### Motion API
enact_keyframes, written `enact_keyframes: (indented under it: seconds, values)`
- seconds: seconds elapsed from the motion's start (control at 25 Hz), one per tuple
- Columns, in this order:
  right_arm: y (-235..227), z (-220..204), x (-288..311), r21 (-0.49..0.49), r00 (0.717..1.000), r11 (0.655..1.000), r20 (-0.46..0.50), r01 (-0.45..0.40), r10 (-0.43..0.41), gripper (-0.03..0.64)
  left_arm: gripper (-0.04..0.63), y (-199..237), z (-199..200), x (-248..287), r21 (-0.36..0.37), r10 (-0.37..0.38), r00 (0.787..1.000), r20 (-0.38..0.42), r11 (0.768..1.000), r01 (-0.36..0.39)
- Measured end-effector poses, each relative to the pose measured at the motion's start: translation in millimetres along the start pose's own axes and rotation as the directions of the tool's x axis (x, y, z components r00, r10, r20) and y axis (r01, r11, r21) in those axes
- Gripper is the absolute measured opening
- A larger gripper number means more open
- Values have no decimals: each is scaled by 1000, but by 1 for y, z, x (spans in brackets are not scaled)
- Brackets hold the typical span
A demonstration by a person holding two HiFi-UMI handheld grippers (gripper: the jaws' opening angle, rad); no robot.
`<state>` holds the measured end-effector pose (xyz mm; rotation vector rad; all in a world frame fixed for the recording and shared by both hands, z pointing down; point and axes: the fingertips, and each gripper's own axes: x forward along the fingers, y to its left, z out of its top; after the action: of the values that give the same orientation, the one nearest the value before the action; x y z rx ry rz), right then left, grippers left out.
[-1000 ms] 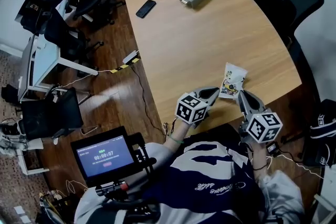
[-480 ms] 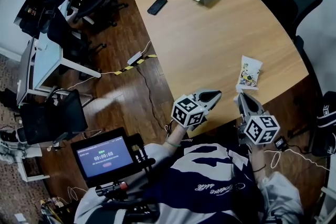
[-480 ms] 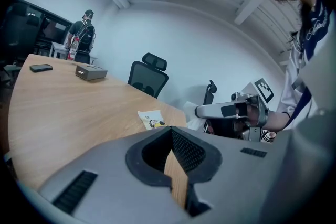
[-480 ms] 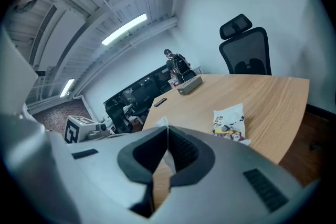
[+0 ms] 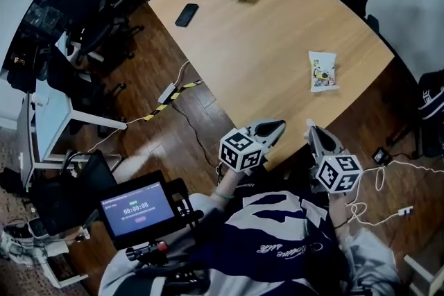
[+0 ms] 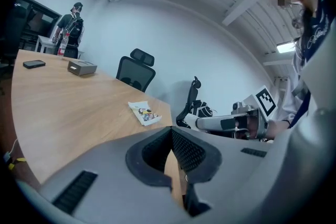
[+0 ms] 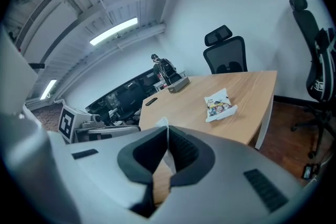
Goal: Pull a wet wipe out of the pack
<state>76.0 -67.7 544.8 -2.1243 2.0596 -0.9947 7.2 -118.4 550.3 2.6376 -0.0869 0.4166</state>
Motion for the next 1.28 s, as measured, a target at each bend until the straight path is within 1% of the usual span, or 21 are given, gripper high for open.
enact_keyframes:
  seconds: [0.2,0.32,0.44,0.56,0.68,0.84,1.0,1.2,1.28]
  values:
    - [-8,-7,-32,31,997,997,28,74,-75,2,2,-29,-2,4,-4,-75,997,-2,997,75]
    - [-12,-5,-42,41,995,995,39,87,-88,0,2,-41,0,8,-5,-100,995,-5,995,100]
    - [-17,-3,-52,47,995,995,43,83,-85,-1,1,-54,-2,12,-8,-102,995,-7,995,101]
    - [-23,-5,-70,26,997,998,34,65,-66,-3,1,-71,-8,17,-20,-70,998,4,997,70]
    - [-26,-10,-98,1,999,999,36,36,-36,-3,2,-94,-14,21,-48,-38,998,41,998,40]
    - [-41,-19,-132,-26,1000,1000,22,7,-7,-3,1,-130,-21,34,-84,-14,996,91,996,21]
    - [-58,-26,-157,-26,1000,1000,13,-12,12,-3,2,-163,-35,43,-85,1,995,97,996,8]
    - [-64,-29,-170,-57,997,995,-3,-77,77,-3,2,-178,-46,38,-121,80,987,137,991,-64]
    - [-62,-32,-179,-64,995,993,-5,-97,97,-3,2,-187,-49,32,-123,107,983,148,988,-89]
